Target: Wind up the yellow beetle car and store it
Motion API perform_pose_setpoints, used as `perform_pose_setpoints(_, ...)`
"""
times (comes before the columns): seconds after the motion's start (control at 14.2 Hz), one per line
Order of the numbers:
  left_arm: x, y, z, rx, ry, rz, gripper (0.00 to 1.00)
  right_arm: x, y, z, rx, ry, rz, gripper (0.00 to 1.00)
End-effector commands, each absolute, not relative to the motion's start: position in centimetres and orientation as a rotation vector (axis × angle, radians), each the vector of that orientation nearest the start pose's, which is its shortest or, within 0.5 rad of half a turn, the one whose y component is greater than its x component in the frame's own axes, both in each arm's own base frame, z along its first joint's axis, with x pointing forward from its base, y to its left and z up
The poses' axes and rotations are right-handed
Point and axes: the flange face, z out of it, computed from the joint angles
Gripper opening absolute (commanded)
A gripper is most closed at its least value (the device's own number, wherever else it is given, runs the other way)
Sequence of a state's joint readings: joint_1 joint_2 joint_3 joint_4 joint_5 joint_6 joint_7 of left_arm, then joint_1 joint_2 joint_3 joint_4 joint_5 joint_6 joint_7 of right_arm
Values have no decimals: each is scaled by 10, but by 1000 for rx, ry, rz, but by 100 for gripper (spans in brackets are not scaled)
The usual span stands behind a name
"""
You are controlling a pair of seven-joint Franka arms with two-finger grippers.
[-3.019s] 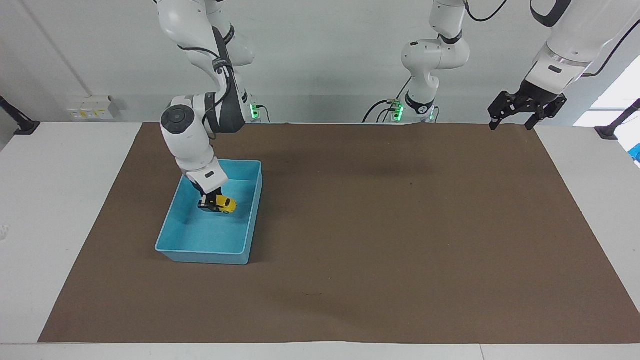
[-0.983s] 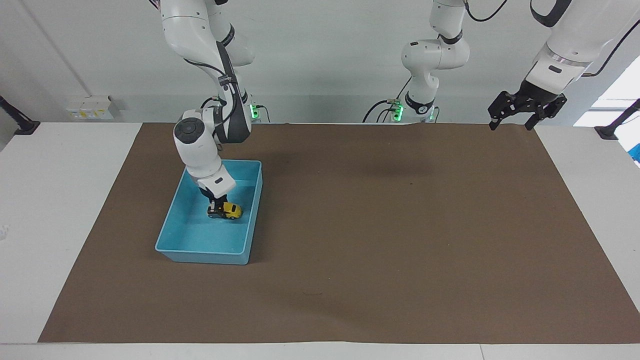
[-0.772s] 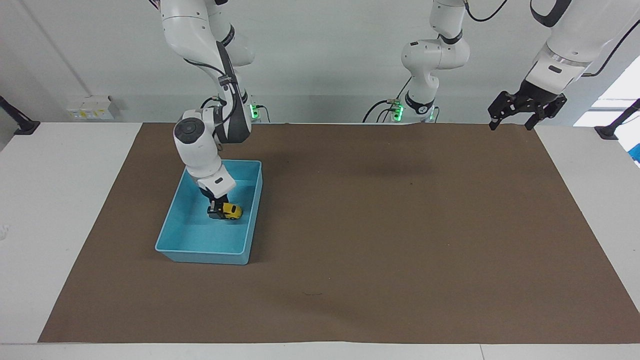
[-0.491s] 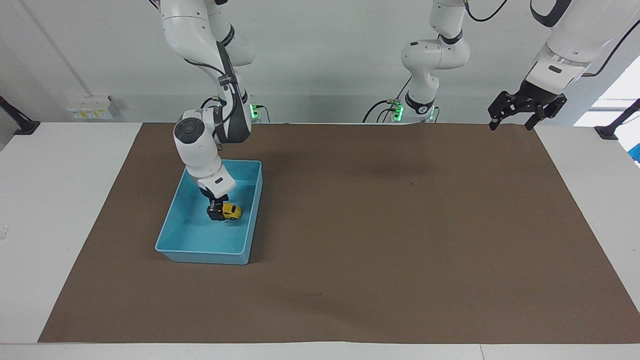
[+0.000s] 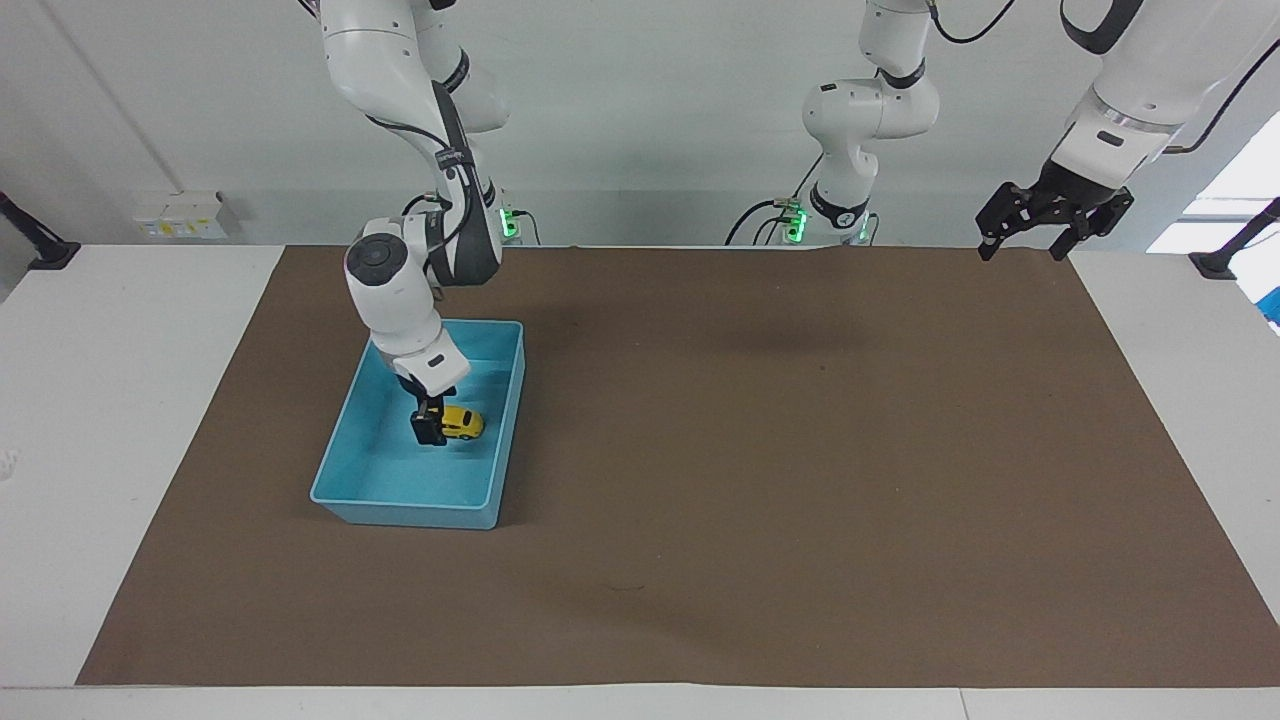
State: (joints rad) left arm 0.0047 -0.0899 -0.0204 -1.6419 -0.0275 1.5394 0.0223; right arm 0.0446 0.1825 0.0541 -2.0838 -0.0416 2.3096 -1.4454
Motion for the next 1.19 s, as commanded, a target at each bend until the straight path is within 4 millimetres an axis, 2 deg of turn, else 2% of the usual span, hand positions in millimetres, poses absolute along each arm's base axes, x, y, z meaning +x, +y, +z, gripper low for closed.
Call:
perform_pose_setpoints(0.0, 520, -10, 640, -3161, 78, 7, 100, 580, 47, 370, -2249, -2243, -15, 100)
perform_pose_setpoints(0.28, 520, -10, 640, -3161, 78, 7, 100, 583, 47, 396, -2257, -2245, -25, 100)
perform_pose_setpoints(0.49, 520, -10, 640, -3161, 78, 7, 100, 588, 44, 430, -2272, -2241, -36, 100)
perform_pose_setpoints(0.84, 520, -10, 640, -3161, 78, 7, 100, 593, 37, 455, -2296, -2225, -47, 100)
perform_pose_setpoints(1.12, 520, -10, 640, -3161, 78, 5, 100, 599, 36, 487, -2304, -2195, -69, 100)
